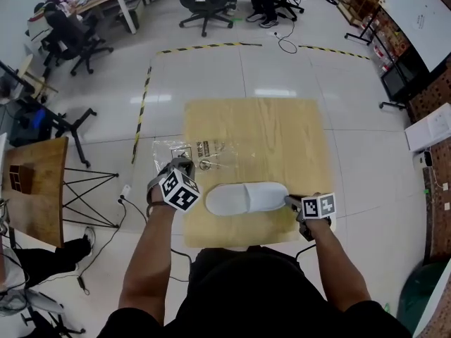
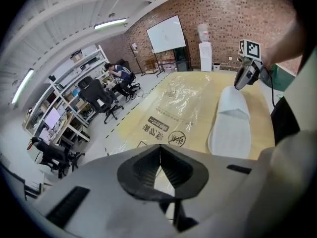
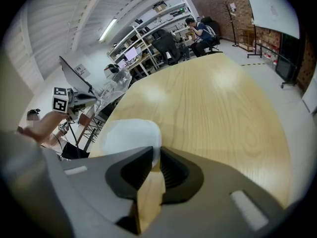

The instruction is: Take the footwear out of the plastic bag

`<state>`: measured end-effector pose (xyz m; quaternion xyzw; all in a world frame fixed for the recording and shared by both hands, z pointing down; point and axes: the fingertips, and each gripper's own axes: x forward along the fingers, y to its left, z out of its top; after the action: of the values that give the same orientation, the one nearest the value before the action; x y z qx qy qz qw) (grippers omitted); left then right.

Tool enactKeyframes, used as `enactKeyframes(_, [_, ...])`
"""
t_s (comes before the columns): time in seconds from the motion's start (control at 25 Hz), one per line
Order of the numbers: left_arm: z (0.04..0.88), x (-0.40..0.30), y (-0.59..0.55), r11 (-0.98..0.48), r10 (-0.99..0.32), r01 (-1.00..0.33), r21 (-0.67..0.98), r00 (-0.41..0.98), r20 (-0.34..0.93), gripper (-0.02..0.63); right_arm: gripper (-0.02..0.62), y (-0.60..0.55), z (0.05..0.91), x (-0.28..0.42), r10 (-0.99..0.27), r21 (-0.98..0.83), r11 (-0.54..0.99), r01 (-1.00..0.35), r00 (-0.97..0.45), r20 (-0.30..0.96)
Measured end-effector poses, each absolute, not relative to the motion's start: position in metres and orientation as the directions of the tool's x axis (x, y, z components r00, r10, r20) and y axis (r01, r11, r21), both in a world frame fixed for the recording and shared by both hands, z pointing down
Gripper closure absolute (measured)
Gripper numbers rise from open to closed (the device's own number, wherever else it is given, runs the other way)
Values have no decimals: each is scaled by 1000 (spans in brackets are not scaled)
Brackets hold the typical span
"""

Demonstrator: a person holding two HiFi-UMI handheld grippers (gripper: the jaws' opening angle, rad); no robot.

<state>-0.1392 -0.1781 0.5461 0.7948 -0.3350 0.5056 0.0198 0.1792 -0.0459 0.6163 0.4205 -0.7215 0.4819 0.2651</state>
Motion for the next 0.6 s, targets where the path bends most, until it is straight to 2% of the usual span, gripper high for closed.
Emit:
enactKeyframes(0.4, [562,-18,-195,-838,-444,-485,-249,343,828,597,546,-47,612,175,-330,-484,219,-847,-531,781])
enactKeyframes(0.6, [590,6,-197,-851,-393,-481,-211,316,863,597,545,-43,615,174,-317,-491,239,-838,-545,776])
